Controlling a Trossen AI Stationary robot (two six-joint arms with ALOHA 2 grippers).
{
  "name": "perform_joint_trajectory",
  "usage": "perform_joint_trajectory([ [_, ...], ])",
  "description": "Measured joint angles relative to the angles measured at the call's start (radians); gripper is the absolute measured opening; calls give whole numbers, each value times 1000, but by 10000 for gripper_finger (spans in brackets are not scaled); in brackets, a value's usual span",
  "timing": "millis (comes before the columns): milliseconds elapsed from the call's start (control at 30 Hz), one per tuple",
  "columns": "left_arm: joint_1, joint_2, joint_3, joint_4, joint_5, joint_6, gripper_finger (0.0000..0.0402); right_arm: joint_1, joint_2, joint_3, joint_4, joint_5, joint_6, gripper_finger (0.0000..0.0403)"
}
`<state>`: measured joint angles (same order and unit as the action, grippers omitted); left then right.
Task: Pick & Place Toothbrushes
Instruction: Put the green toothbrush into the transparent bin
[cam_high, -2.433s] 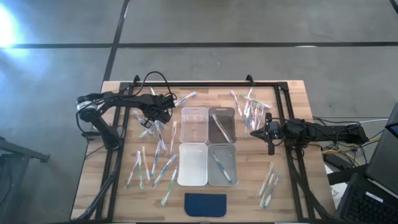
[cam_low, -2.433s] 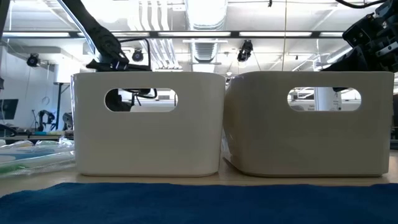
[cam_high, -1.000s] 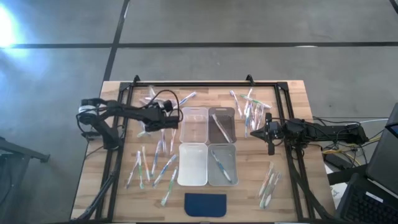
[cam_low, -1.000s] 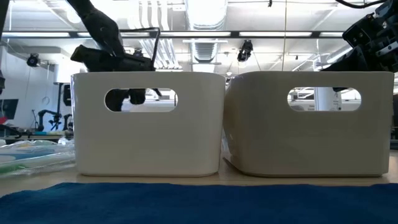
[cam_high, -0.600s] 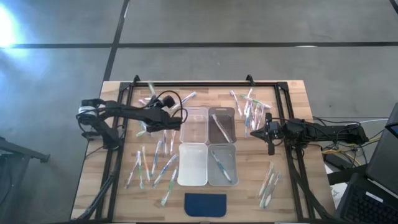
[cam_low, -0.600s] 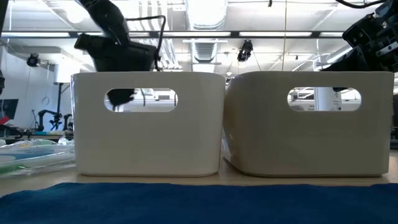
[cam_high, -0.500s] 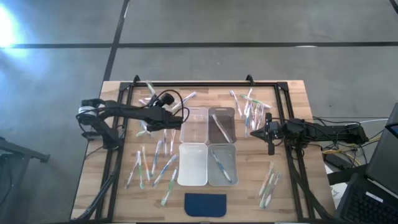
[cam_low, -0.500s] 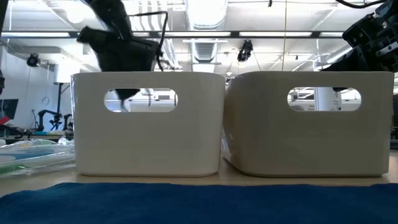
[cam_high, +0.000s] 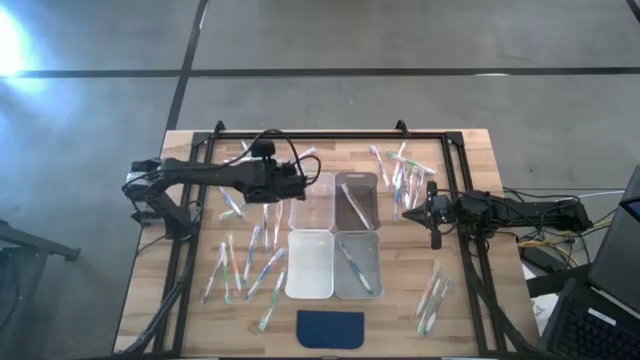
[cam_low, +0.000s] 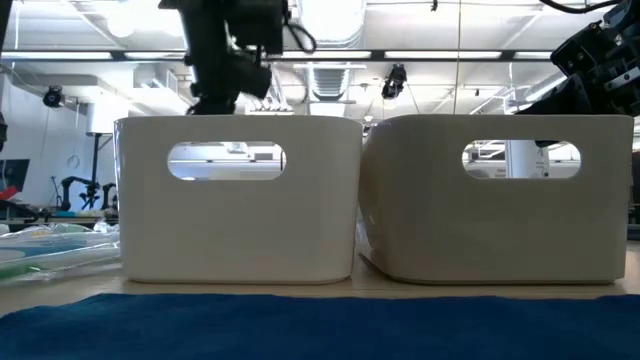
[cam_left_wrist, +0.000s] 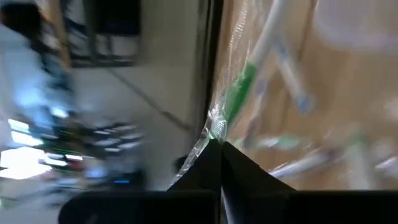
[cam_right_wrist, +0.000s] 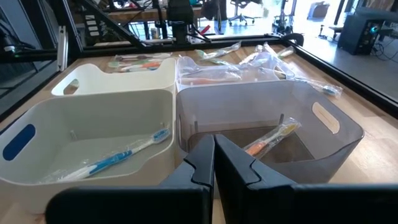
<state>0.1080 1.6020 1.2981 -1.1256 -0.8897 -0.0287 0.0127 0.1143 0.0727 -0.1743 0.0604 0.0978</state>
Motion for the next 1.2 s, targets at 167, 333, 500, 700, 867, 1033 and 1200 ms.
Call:
perform_joint_trajectory([
  [167, 1, 0, 84, 13, 142, -159, 0, 0, 0, 0, 0, 0, 0, 8],
  [333, -1, 0, 147, 71, 298, -233, 0, 0, 0, 0, 0, 0, 3, 8],
  [500, -1, -1, 190, 145, 466, -274, 0, 0, 0, 0, 0, 0, 5, 8],
  [700, -1, -1, 227, 195, 578, -368, 0, 0, 0, 0, 0, 0, 0, 8],
  [867, 7, -1, 227, 239, 665, -462, 0, 0, 0, 0, 0, 0, 0, 8],
  [1033, 17, 5, 229, 243, 673, -522, 0, 0, 0, 0, 0, 0, 4, 8],
  [1200, 61, 6, 225, 244, 694, -610, 0, 0, 0, 0, 0, 0, 4, 8],
])
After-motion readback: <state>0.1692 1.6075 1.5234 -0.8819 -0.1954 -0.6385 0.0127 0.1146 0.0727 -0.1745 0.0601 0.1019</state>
